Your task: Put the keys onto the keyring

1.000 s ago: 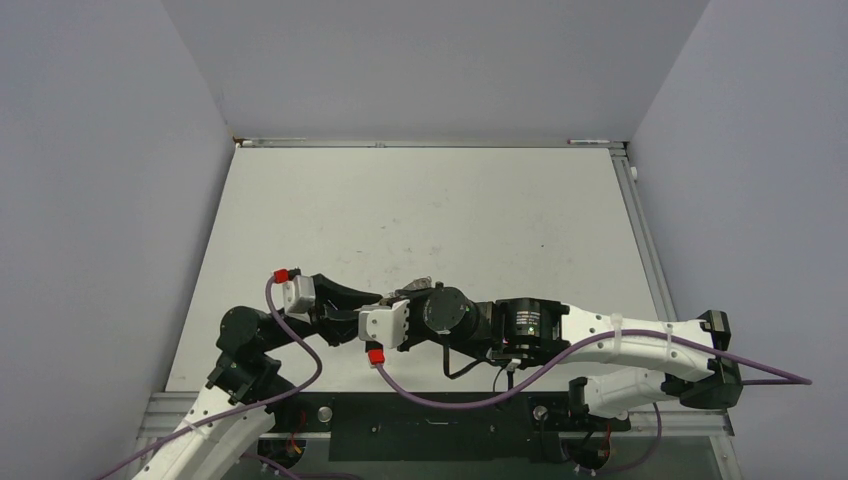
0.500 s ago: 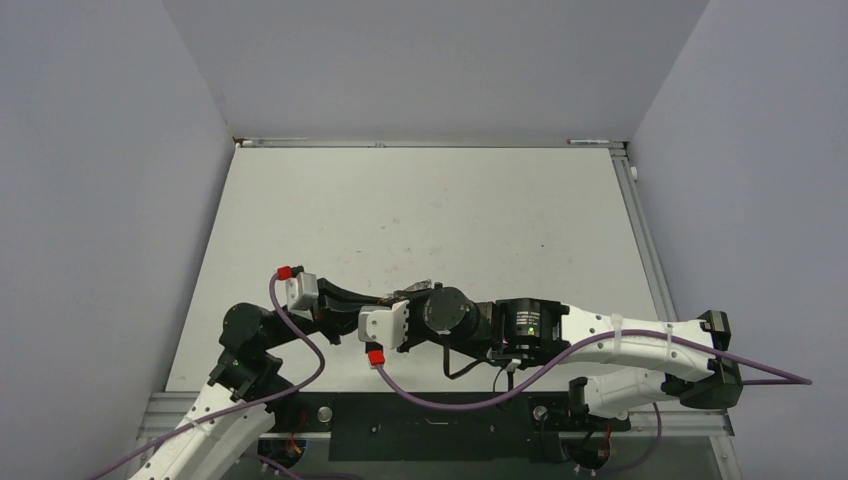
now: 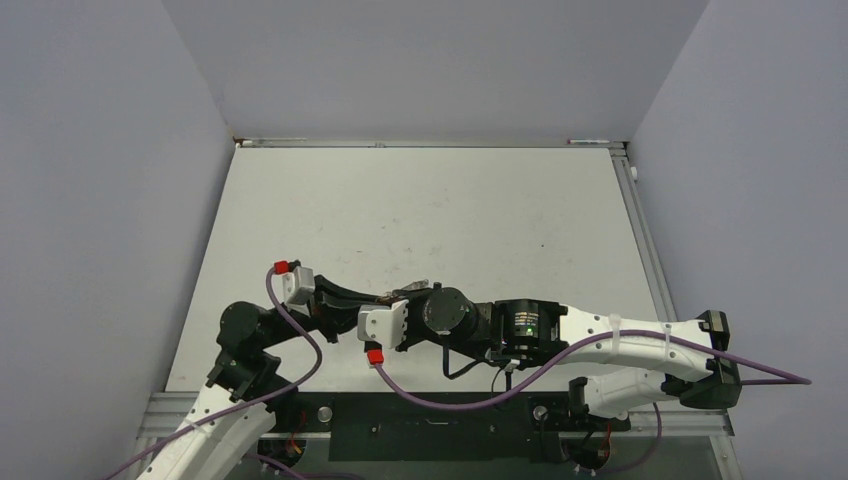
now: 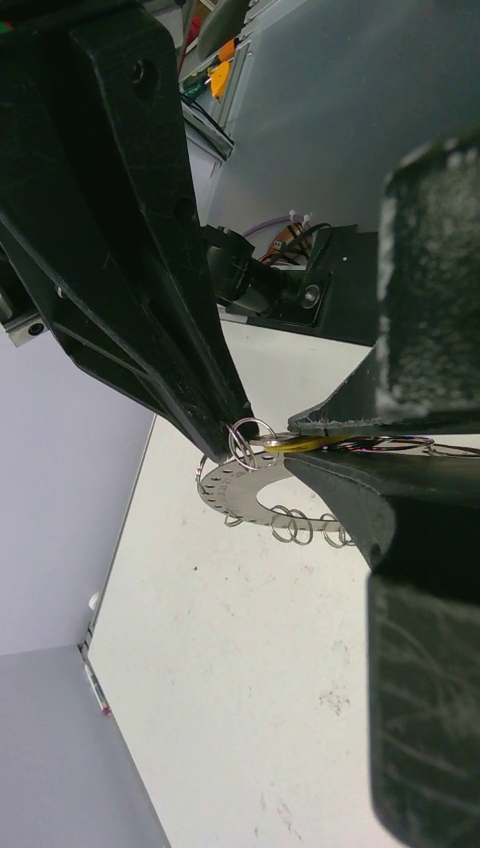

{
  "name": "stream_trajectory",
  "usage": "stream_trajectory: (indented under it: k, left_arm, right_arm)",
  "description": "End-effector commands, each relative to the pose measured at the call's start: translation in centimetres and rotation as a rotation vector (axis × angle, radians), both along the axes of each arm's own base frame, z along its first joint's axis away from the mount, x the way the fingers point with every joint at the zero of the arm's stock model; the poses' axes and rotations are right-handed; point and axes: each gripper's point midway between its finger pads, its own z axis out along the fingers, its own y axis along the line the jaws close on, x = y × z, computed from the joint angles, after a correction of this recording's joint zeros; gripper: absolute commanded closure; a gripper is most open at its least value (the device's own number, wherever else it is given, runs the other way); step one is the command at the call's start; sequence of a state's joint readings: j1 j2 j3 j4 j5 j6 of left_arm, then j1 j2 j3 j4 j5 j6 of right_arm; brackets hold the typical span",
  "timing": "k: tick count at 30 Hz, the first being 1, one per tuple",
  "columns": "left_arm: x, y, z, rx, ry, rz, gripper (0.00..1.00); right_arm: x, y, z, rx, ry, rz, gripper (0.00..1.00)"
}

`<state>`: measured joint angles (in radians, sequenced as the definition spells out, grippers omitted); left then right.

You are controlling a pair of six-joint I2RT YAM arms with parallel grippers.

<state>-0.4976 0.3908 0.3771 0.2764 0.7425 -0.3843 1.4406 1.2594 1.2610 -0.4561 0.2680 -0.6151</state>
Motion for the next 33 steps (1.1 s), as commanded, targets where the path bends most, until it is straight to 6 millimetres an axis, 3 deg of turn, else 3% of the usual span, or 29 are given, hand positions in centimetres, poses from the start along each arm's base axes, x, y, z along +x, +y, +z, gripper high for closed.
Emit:
stream_trajectory:
  k: [1,11,12,15,17,21,24,29,33]
  left_arm:
    - [-0.5,0.7,4.0,-0.076,-0.058,0.009,1.00]
    - [-0.6,0.6,4.9,-0.061,0.033,-0.015,1.00]
    - [-0.4,0.6,4.8,-0.054,0.048,-0.010,0.98]
    - [0.0,0.4,4.7,-0.045,0.083,-0.009,0.75]
    - [0.3,0.6,4.9,-0.043,0.078,0.009,0.68]
    - [2.6,2.1,4.3,-0.018,0.069,0.178,0.73]
    - [2.9,2.5,4.2,-0.015,0.037,0.211,0.75]
    - [1.4,1.2,3.8,-0.037,0.008,0.077,0.59]
    - [1.3,0.7,3.2,-0.032,0.045,0.033,0.55]
  right_arm:
    - [1.0,-0.4,0.6,0.026,-0.016,-0.051,0.95]
    - [1.5,-0.8,0.0,0.003,-0.017,-0.070,0.95]
    - [1.4,-0.8,0.0,0.000,-0.017,-0.070,0.95]
    - [1.5,-0.8,-0.3,-0.006,-0.015,-0.072,0.95]
    - [1.6,-0.9,-0.3,-0.010,-0.016,-0.077,0.95]
    - [1.7,-1.0,-0.2,-0.006,-0.015,-0.081,0.95]
    - [1.7,-1.1,0.0,-0.001,-0.017,-0.081,0.95]
    - [1.7,-1.0,0.2,0.006,-0.016,-0.079,0.95]
    - [1.6,-0.7,0.5,0.014,-0.011,-0.069,0.95]
